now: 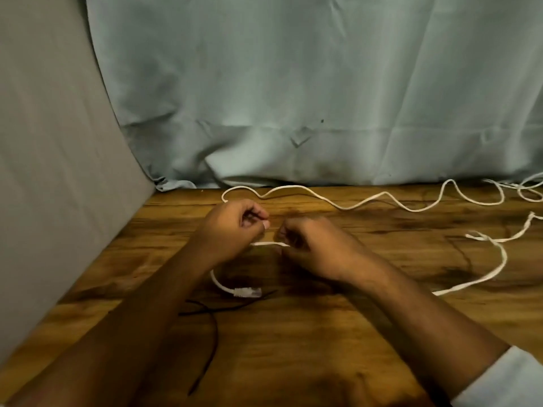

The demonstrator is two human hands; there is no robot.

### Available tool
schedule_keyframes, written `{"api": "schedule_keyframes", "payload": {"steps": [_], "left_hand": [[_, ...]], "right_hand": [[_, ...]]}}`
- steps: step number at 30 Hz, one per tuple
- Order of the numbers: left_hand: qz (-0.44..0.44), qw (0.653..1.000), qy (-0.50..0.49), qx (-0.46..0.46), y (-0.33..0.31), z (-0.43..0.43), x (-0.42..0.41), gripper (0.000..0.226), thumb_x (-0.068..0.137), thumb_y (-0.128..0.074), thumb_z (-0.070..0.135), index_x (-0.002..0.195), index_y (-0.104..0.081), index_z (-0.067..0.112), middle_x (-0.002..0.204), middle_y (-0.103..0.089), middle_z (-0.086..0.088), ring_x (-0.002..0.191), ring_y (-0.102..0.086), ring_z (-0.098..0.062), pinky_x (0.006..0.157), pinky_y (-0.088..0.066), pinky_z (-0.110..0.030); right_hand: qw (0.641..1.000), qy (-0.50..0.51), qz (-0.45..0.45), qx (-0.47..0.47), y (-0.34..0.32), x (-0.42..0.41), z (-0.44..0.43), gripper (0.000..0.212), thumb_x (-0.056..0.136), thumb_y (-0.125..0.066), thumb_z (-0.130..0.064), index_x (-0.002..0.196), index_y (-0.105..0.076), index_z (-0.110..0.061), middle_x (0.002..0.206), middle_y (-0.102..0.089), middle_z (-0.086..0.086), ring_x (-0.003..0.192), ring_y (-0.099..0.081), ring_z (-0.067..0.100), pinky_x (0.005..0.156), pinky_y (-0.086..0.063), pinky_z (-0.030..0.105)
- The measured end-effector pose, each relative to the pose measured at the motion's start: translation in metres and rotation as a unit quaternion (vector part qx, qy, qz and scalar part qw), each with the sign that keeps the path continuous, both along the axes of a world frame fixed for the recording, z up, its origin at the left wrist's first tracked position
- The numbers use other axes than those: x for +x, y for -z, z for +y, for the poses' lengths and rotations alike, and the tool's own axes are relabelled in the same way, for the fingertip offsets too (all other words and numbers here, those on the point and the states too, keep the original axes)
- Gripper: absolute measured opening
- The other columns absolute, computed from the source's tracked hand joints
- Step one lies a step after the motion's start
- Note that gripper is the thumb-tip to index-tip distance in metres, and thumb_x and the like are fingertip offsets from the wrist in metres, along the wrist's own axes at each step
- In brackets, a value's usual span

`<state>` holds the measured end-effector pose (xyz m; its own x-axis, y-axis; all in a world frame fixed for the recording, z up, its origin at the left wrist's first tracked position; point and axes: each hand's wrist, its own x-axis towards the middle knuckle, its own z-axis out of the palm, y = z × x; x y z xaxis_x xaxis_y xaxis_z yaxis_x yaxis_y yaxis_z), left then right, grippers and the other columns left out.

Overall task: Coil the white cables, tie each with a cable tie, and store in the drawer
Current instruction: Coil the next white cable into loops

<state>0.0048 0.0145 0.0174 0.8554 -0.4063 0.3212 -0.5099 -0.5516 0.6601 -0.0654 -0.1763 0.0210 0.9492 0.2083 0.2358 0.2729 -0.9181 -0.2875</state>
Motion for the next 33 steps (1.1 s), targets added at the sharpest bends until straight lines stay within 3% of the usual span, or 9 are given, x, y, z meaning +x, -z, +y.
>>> {"api": "schedule_keyframes", "payload": {"steps": [5,9,11,13,18,22,25,29,33], "left_hand": [[-0.026,0.995,0.012,0.097,0.014,-0.003,-0.002,0.016,0.091,-0.073,0.031,0.107,-0.072,0.032,0.099,-0.070,0.018,0.090,-0.063,0.004,0.084,-0.057,-0.030],[-0.056,0.995,-0.013,0.087,0.017,-0.002,0.001,0.011,0.093,-0.069,0.034,0.103,-0.071,0.035,0.097,-0.068,0.017,0.090,-0.061,0.000,0.079,-0.055,-0.031],[-0.022,0.999,-0.019,0.024,0.018,-0.001,0.002,0.009,0.095,-0.067,0.035,0.097,-0.073,0.030,0.090,-0.073,0.011,0.084,-0.066,-0.004,0.075,-0.055,-0.031],[0.111,0.988,0.001,-0.109,0.016,-0.003,0.002,0.019,0.098,-0.065,0.033,0.093,-0.076,0.020,0.085,-0.077,0.001,0.079,-0.072,-0.011,0.076,-0.056,-0.033],[0.355,0.860,0.110,-0.350,0.003,-0.010,-0.009,0.030,0.102,-0.054,0.027,0.113,-0.072,0.006,0.085,-0.072,-0.007,0.080,-0.071,-0.020,0.081,-0.057,-0.038],[0.367,0.846,0.137,-0.361,0.003,-0.020,-0.018,0.031,0.101,-0.053,0.025,0.116,-0.073,0.008,0.074,-0.065,-0.004,0.070,-0.067,-0.018,0.070,-0.059,-0.030],[0.355,0.858,0.148,-0.339,0.003,-0.025,-0.023,0.030,0.102,-0.052,0.028,0.111,-0.077,0.014,0.069,-0.059,-0.003,0.062,-0.061,-0.016,0.066,-0.053,-0.031],[0.358,0.853,0.157,-0.345,0.001,-0.032,-0.030,0.030,0.097,-0.055,0.036,0.096,-0.079,0.017,0.060,-0.053,-0.003,0.052,-0.055,-0.014,0.065,-0.049,-0.033],[0.400,0.784,0.213,-0.424,-0.009,-0.038,-0.030,0.029,0.095,-0.054,0.034,0.087,-0.069,0.011,0.050,-0.044,0.002,0.043,-0.052,-0.013,0.077,-0.059,-0.042]], "right_hand": [[0.994,0.068,-0.007,-0.091,0.011,0.005,0.001,0.019,0.098,-0.061,-0.040,0.110,-0.071,-0.030,0.108,-0.071,-0.001,0.099,-0.067,0.024,0.072,-0.051,0.034],[0.988,0.128,-0.062,-0.064,0.010,0.002,-0.013,0.020,0.098,-0.057,-0.043,0.105,-0.068,-0.028,0.101,-0.074,0.000,0.096,-0.069,0.028,0.069,-0.050,0.034],[0.984,0.154,-0.086,-0.031,0.010,0.001,-0.022,0.019,0.097,-0.057,-0.042,0.103,-0.067,-0.026,0.100,-0.074,0.000,0.094,-0.069,0.029,0.074,-0.056,0.038],[0.976,0.185,-0.110,0.009,0.010,0.003,-0.030,0.017,0.097,-0.058,-0.040,0.101,-0.066,-0.025,0.098,-0.073,0.000,0.093,-0.069,0.030,0.075,-0.057,0.041],[0.956,0.244,-0.123,0.109,0.014,0.010,-0.047,0.014,0.097,-0.064,-0.035,0.106,-0.065,-0.025,0.102,-0.074,0.002,0.098,-0.069,0.032,0.077,-0.055,0.040],[0.973,0.149,-0.148,0.100,0.017,0.008,-0.036,0.053,0.097,-0.065,-0.033,0.146,-0.047,-0.024,0.137,-0.059,0.004,0.122,-0.059,0.028,0.099,-0.051,0.042],[0.978,0.055,-0.174,0.100,0.015,0.007,-0.025,0.057,0.103,-0.056,-0.030,0.156,-0.037,-0.027,0.143,-0.054,0.002,0.126,-0.056,0.023,0.105,-0.048,0.044],[0.966,-0.003,-0.202,0.159,0.020,0.011,-0.025,0.033,0.105,-0.045,-0.026,0.134,-0.062,-0.026,0.122,-0.065,-0.002,0.113,-0.062,0.017,0.096,-0.050,0.045],[0.945,0.010,-0.238,0.223,0.019,0.014,-0.029,0.021,0.106,-0.050,-0.023,0.112,-0.070,-0.020,0.101,-0.070,-0.005,0.097,-0.064,0.013,0.085,-0.050,0.038]]}}
